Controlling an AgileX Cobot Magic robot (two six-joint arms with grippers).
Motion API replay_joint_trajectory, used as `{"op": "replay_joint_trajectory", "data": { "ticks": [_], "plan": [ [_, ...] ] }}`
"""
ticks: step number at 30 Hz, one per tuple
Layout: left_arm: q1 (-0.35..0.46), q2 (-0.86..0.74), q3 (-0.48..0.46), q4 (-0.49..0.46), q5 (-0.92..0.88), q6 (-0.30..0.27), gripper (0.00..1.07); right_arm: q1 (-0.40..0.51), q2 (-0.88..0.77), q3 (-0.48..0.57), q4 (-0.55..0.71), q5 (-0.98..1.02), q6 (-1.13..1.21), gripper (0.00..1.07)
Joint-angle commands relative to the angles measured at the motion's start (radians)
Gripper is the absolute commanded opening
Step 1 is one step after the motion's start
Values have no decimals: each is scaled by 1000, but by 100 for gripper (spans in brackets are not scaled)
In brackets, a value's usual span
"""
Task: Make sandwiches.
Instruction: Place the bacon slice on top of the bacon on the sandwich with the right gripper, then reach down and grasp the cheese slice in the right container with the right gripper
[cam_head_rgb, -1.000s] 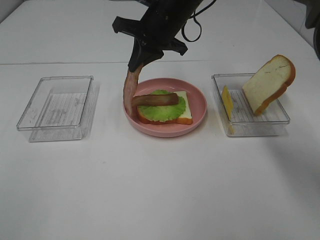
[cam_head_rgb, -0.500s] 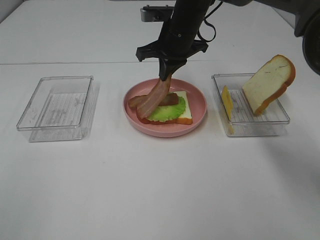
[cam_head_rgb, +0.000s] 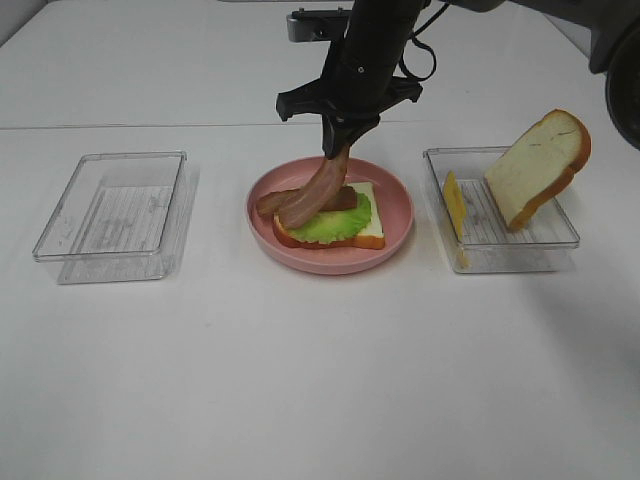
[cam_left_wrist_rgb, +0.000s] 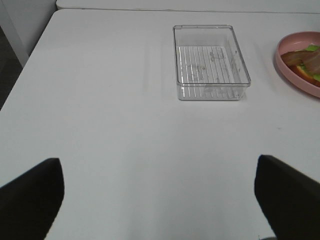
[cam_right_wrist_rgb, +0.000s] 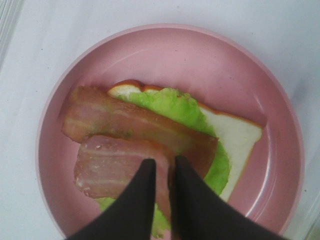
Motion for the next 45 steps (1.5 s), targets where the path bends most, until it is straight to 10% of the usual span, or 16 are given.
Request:
{"op": "replay_joint_trajectory", "data": {
  "ticks": [1, 4, 23, 45],
  "plan": [
    [3, -18, 1, -6, -7, -5, 98, -2, -2, -3, -16, -2, 8, 73],
    [3, -18, 1, -6, -7, -5, 98, -2, -3, -3, -17, 12, -5, 99],
    [3, -17, 1, -6, -7, -5, 98, -18, -127, 0, -64, 151, 59, 98],
    [3, -16, 1, -6, -7, -5, 98, -226, -243, 457, -44, 64, 64, 98]
  ]
}}
